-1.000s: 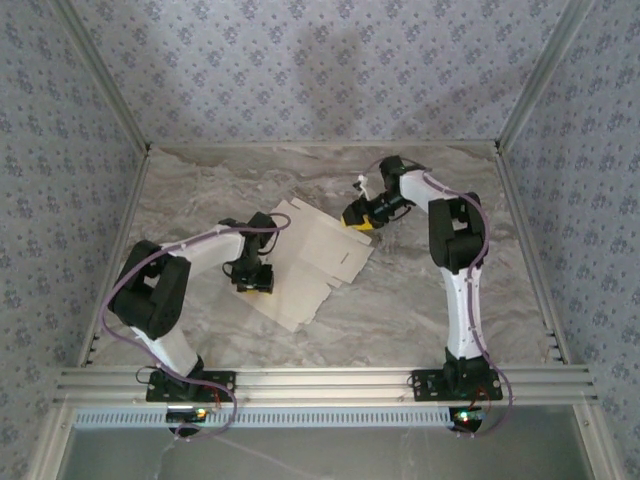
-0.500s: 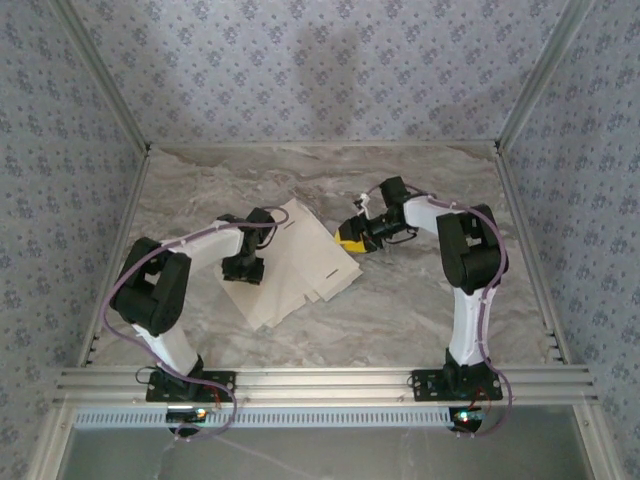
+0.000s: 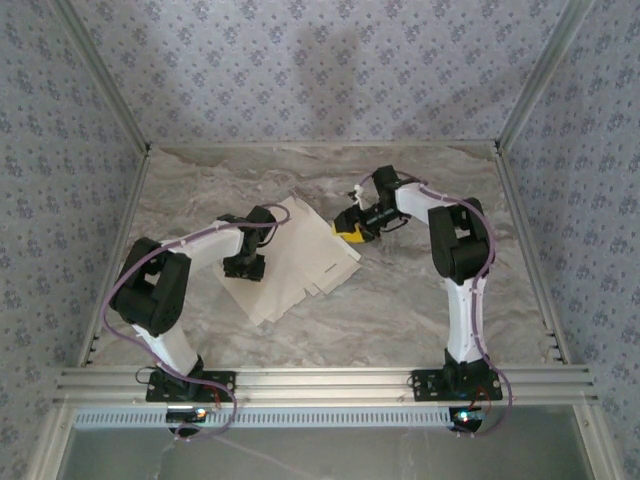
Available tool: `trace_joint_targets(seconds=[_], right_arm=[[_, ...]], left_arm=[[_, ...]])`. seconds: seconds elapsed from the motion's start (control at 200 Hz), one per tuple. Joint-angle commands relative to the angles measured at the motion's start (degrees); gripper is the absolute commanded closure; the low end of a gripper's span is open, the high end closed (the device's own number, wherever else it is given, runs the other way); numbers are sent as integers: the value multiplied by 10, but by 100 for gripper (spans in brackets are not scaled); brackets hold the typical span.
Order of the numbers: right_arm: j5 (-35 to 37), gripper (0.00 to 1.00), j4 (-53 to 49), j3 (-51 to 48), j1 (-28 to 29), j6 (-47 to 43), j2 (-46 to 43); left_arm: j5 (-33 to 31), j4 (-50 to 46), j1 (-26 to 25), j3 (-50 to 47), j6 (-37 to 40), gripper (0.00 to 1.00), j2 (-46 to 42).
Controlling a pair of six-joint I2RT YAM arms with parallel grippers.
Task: Fold the paper box
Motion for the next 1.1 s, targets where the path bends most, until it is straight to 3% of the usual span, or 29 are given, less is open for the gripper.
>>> trace_joint_targets(seconds=[0.0,0.23,0.465,0.655,0.805,0.929,1.094], right_arm=[[-35,42,-32,28,11,-12,33],[95,46,-113,103,15,-67,61],[223,72,-186,170,46,-126,88],[343,89,-142,170,51,-165,-6],[311,95,-115,180,54,-312,-95],[289,100,-122,185,67,-415,-172],[250,100,-173,227,76,-543,-238]], left_arm=[[4,7,-8,-1,11,57,-12],[-10,6,-19,-7,15,57,-12],[-15,6,-23,-3,14,59,-24],[9,17,-19,-2,10,57,-107],[36,76,-10,25,31,43,-217],[61,185,-11,16,127,26,-304],[36,294,-5,40,295,20,-327]])
